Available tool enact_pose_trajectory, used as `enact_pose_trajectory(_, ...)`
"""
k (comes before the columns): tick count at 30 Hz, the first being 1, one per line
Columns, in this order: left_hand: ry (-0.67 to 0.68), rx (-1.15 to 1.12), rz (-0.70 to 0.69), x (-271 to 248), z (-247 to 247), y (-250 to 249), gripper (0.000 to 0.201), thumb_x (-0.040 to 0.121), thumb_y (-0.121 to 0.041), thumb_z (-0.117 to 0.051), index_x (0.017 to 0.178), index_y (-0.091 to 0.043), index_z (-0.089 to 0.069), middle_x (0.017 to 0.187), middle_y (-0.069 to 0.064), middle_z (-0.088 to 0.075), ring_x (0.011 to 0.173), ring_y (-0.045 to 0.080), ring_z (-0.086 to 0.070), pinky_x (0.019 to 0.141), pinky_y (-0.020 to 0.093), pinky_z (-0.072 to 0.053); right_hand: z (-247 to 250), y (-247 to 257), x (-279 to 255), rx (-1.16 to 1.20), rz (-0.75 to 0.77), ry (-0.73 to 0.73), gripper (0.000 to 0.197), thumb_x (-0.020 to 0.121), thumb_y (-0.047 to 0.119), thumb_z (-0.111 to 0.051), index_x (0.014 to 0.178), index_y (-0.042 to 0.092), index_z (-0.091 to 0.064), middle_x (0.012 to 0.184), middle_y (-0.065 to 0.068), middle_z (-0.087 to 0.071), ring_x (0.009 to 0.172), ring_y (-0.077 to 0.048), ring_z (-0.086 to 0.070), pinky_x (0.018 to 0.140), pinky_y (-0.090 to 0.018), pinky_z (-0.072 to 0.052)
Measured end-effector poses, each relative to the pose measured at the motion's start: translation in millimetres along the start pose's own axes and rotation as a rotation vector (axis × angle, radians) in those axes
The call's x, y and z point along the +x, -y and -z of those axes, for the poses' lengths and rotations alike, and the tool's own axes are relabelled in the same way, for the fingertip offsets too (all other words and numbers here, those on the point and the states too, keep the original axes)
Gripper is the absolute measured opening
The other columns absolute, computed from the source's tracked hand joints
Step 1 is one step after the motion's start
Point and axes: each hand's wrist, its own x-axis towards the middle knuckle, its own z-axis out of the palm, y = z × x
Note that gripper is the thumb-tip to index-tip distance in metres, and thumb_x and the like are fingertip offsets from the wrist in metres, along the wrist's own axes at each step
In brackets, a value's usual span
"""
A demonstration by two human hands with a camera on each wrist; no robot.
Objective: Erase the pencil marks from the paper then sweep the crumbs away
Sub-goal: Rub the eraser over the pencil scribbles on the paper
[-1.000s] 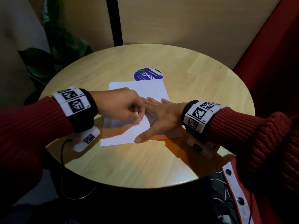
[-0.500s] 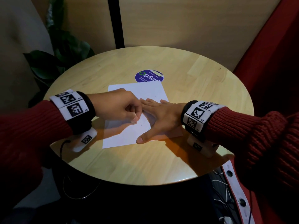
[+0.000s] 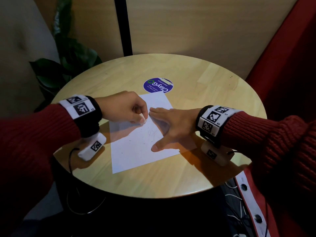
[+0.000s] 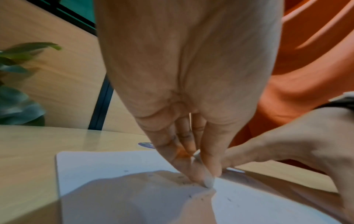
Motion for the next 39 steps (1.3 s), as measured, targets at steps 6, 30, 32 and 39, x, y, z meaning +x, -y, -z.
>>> enact_pose_trajectory(6,0.299,-0.069,-0.088,-4.1,-7.8,-21.9,0.004,0.094,-0.022,-0.083,0.097,-0.023,-0.082,0.081,-0.003,-0.081,0.071,0.006,-0.070,0.071,0.019,-0.054,-2.6,-7.1,7.3,-0.050,-0.038,0.091,0.144,0.062,0.097,-0.063,0.164,0.034,0.018,0.170,0.016,0.025,0.154,-0.001,0.025,0.126,-0.047,0.015)
enact_pose_trajectory(30,0.146,0.070,-0.061,17.0,-11.0,-21.5,0.011,0.096,-0.023,-0.074,0.088,-0.026,-0.067,0.068,-0.019,-0.067,0.065,0.001,-0.060,0.067,0.023,-0.045,0.2,-1.1,1.5,-0.035,-0.015,0.082,0.129,0.068,0.092,-0.065,0.164,0.043,0.005,0.171,0.017,0.021,0.155,-0.005,0.025,0.125,-0.057,0.015)
enact_pose_trajectory(32,0.336,-0.047,-0.070,10.1,-16.1,-32.5,0.009,0.097,-0.018,-0.076,0.092,-0.017,-0.069,0.071,-0.011,-0.074,0.064,0.009,-0.065,0.066,0.024,-0.052,-0.6,-1.4,2.1,-0.037,-0.030,0.093,0.130,0.067,0.093,-0.065,0.165,0.042,0.004,0.171,0.013,0.025,0.154,-0.005,0.027,0.125,-0.057,0.015)
enact_pose_trajectory(39,0.173,0.006,-0.076,16.1,-11.9,-23.4,0.010,0.096,-0.023,-0.077,0.089,-0.026,-0.071,0.067,-0.011,-0.067,0.063,0.004,-0.058,0.066,0.023,-0.045,0.8,0.2,1.7,-0.045,-0.020,0.089,0.128,0.067,0.092,-0.065,0.164,0.045,0.005,0.172,0.014,0.021,0.155,-0.006,0.026,0.125,-0.058,0.014)
